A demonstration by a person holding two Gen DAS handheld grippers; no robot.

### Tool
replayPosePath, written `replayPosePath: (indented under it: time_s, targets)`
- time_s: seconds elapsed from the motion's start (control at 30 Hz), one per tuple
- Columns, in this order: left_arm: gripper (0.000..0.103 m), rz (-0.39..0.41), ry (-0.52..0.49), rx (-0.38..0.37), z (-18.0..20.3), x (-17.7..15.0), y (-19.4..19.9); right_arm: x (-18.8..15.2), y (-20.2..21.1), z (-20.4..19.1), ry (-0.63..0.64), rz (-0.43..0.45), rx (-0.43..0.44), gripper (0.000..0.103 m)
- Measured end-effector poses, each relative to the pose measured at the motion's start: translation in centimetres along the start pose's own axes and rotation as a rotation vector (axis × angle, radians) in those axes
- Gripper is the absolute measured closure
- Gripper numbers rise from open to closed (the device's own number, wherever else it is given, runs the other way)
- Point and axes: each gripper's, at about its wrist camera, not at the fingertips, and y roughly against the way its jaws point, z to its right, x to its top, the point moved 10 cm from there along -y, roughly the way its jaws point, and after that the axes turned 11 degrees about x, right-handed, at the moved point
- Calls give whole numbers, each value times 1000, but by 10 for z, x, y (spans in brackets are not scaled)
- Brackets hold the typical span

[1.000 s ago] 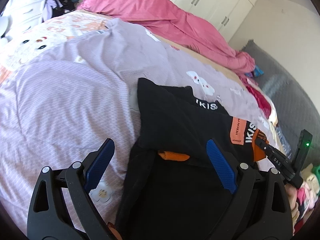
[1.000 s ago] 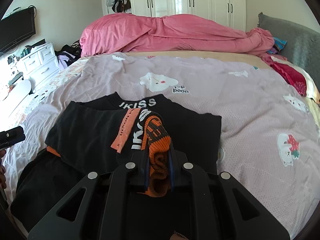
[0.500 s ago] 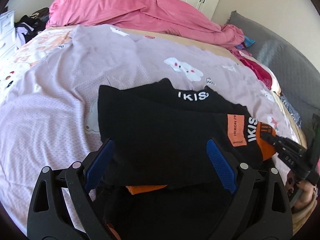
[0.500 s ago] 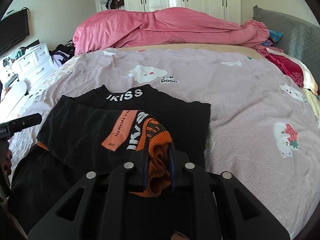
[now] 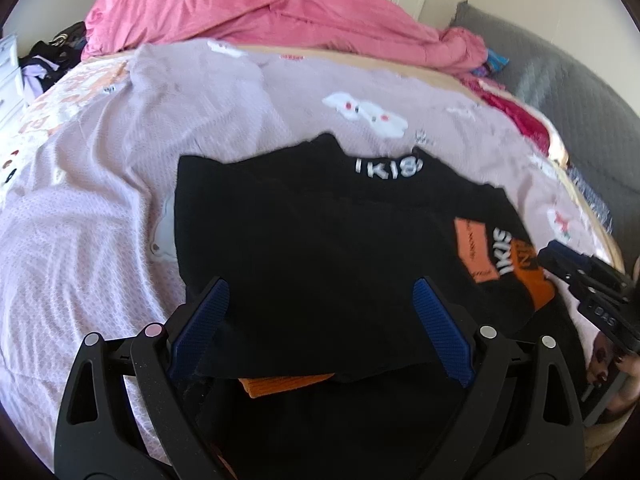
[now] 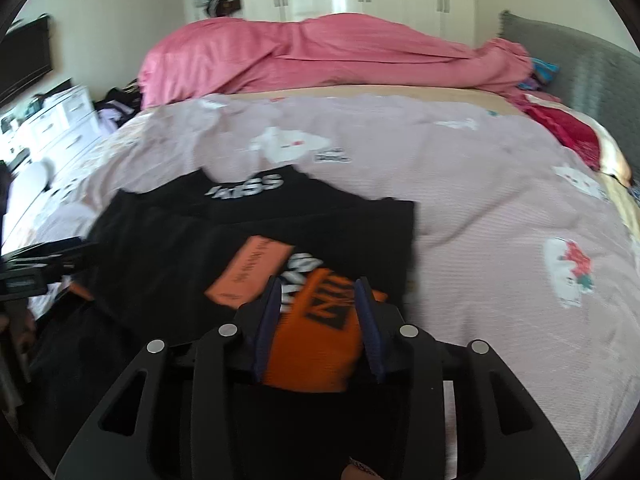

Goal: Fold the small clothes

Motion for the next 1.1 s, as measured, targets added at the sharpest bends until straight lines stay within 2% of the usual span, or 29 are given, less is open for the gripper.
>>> replayPosePath:
  time_s: [0.1, 0.27, 0.33, 0.43, 0.5, 0.77, 0.97, 1.1]
  targets:
    - [17, -70, -37, 44, 0, -16, -15, 0, -7, -21, 35, -16, 31, 65]
    - [17, -86, -42, 40, -3, -23, -20, -2, -35, -57, 51, -97, 137, 58]
    - [17, -91, -40, 34, -5, -24, -20, -6, -43, -62, 83, -123, 123, 58]
    - [17, -90, -41, 34, -6, -26, -19, -19, -56, -48, 117, -189, 28, 58]
    - [17, -90, -46, 34, -5, -27, -18, -25, -58, -37, 84, -209, 44, 60]
    - [17, -85, -44, 27, -6, -27, -16, -32, -53, -30, 60, -200, 56, 62]
    - [17, -79, -28, 14, -8, -27, -8, -31, -42, -33, 24, -173, 111, 54]
    - [17, -77, -11, 5, -9, -26, -3, -28, -38, -38, 15, -166, 129, 46]
